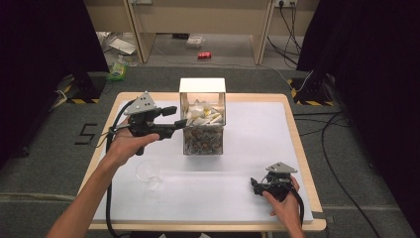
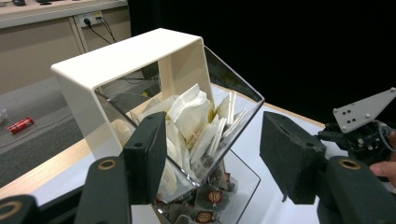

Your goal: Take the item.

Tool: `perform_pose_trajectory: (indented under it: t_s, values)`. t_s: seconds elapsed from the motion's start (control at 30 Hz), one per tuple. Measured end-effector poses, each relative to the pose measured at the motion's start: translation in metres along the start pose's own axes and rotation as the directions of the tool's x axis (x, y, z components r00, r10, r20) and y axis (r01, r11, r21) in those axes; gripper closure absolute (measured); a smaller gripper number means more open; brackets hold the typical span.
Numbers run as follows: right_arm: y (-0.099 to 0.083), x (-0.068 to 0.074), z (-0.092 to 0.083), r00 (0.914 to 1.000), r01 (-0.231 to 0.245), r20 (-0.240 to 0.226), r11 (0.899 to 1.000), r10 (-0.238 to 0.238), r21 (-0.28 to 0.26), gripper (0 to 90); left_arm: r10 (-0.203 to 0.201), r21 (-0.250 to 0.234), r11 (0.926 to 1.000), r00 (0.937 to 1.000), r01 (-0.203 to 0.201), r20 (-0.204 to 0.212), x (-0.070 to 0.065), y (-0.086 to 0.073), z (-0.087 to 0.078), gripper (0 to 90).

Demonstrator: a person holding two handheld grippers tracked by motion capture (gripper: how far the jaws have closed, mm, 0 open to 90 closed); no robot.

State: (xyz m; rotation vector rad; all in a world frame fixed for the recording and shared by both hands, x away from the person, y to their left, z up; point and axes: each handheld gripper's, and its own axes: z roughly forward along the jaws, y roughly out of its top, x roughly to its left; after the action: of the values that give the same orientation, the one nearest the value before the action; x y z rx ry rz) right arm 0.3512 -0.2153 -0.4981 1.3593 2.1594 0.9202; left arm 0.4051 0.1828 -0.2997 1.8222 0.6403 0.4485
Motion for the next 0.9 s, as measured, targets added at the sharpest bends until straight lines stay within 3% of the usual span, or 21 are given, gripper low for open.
perform_pose_trajectory:
  t_s: [0.43, 0.9]
  values:
    - [0.000, 0.000, 0.000, 1.0000, 0.003, 0.000, 1.000, -0.003, 0.000, 13.3, 0.041, 0.039, 0.9984, 0.9990, -0.041, -0.019, 0.002, 0.013, 0.032, 42.8]
    - [0.000, 0.000, 0.000, 1.0000, 0.003, 0.000, 1.000, -0.003, -0.001, 13.3, 0.040, 0.070, 0.9968, 0.9985, -0.037, -0.039, 0.009, 0.014, 0.051, 43.5]
